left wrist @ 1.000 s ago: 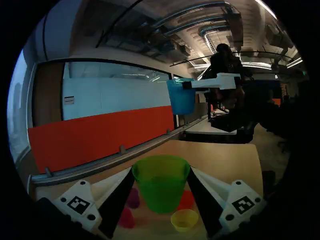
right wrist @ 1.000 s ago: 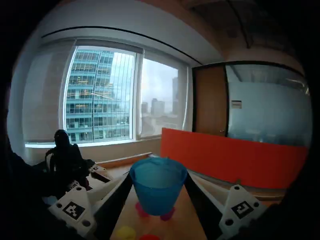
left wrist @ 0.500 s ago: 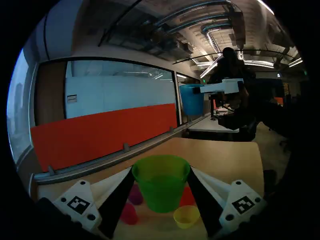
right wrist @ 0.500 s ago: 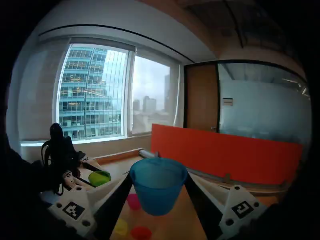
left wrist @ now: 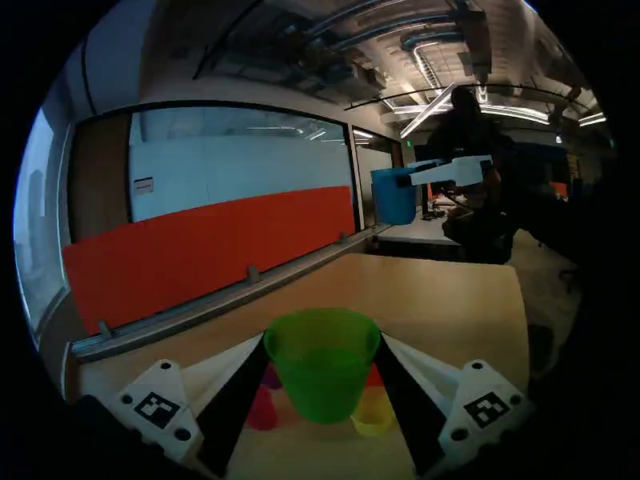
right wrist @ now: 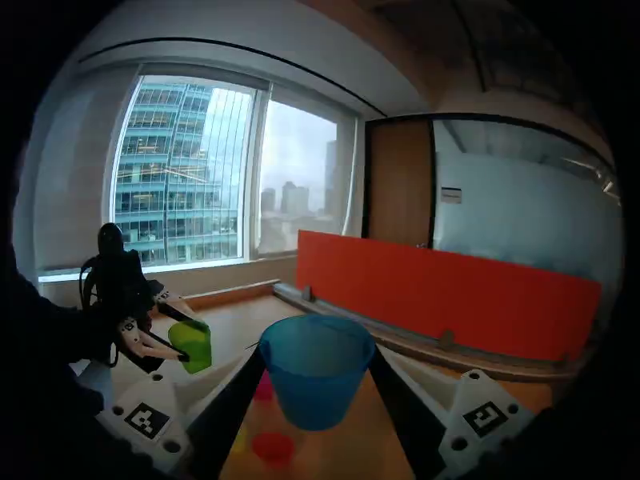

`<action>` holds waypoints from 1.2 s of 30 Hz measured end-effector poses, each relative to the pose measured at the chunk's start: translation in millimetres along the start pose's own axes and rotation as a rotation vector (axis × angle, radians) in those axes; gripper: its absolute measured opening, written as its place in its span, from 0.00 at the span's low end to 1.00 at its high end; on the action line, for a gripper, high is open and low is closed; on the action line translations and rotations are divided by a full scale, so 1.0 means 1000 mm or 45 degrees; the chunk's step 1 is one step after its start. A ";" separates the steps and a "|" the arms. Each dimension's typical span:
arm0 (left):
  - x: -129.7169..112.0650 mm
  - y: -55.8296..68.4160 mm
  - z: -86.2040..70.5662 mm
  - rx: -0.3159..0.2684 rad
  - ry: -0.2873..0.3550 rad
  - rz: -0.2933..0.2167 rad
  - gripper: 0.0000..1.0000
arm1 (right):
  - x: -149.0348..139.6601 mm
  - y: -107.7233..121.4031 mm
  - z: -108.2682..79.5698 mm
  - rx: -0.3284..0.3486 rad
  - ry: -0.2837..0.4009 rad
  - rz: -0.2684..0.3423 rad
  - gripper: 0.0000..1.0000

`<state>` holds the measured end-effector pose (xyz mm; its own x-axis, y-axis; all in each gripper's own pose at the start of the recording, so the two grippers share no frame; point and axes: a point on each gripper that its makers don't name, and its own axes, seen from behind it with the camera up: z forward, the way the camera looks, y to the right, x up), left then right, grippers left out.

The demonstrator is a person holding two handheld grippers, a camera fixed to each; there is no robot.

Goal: Pour water

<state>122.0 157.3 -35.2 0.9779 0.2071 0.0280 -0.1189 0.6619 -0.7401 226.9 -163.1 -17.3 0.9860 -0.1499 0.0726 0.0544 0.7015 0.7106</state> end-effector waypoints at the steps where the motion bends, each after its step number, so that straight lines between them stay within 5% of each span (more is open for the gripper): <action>1: -0.003 -0.001 0.000 0.002 -0.009 -0.002 0.88 | -0.003 0.001 -0.001 -0.003 -0.004 0.001 0.93; 21: -0.056 -0.006 -0.004 -0.005 -0.208 0.002 0.88 | -0.073 0.006 -0.005 0.002 -0.126 0.035 0.93; 36: -0.094 0.007 -0.007 -0.057 -0.351 0.008 0.88 | -0.127 0.001 -0.005 0.030 -0.258 0.042 0.93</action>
<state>30.1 137.5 -47.3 0.8930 0.4030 0.2006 -0.1109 0.6289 -0.7696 103.0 -139.9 -28.6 0.9354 -0.2657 0.2335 0.0166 0.6922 0.7215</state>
